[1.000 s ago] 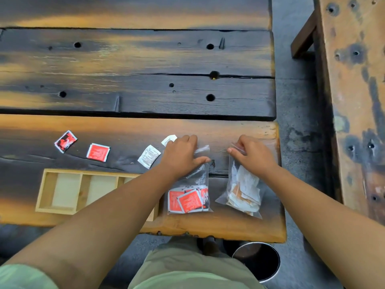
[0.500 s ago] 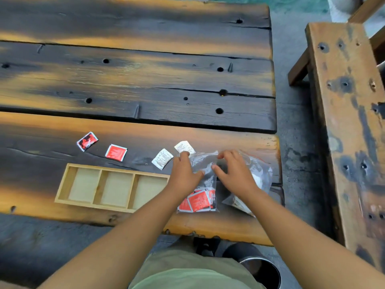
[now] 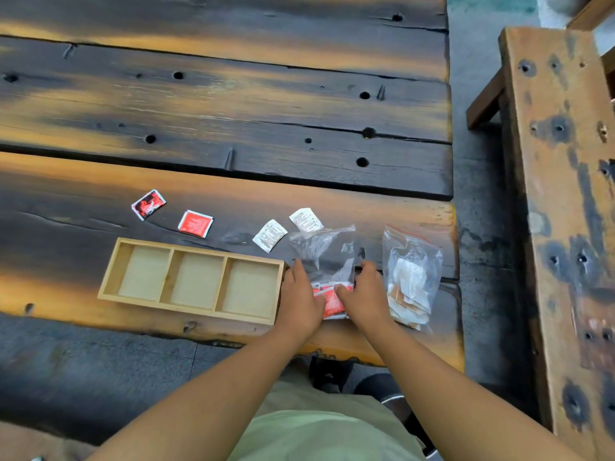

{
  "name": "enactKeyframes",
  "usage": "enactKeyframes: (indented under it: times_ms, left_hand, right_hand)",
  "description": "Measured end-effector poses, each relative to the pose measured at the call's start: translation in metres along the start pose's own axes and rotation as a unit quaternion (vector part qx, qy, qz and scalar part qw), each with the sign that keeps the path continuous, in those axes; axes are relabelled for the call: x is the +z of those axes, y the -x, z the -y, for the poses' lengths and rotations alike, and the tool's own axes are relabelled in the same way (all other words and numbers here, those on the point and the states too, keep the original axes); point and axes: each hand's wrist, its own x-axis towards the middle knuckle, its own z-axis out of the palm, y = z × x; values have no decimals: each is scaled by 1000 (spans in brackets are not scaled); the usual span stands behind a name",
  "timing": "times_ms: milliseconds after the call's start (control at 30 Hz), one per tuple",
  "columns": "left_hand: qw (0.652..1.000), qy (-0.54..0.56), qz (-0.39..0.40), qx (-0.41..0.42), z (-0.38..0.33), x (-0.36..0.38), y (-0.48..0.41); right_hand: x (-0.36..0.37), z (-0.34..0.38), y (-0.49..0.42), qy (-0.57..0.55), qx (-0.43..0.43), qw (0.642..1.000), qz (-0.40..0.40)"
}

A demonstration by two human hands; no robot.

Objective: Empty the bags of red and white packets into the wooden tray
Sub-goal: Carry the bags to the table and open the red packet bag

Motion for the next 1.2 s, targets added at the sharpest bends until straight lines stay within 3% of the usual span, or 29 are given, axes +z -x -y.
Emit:
enactKeyframes:
  times_ms: [133,333,533,800,1067,1200]
  left_hand:
    - [992,121,-8,-39,2,4,0]
    - [981,187,-1,-59,5,1,-4]
    - [876,445,62,-173,7,-11,2]
    - [831,537,29,-142,-2,-35,32]
    - [803,578,-96,-114,22,-85,89]
    - [798,581,-124,-101,39,-107,105]
  right_hand:
    - [3,-4,-1,-8,14,1000,26]
    - [-11,-5,1,-64,10,996,60]
    - [-29,-3,16,-163,16,982,94]
    - [-33,16,39,-251,-16,961,118]
    - [6,55,65,-295,-92,935,175]
    - [29,78,83,-335,-86,920,185]
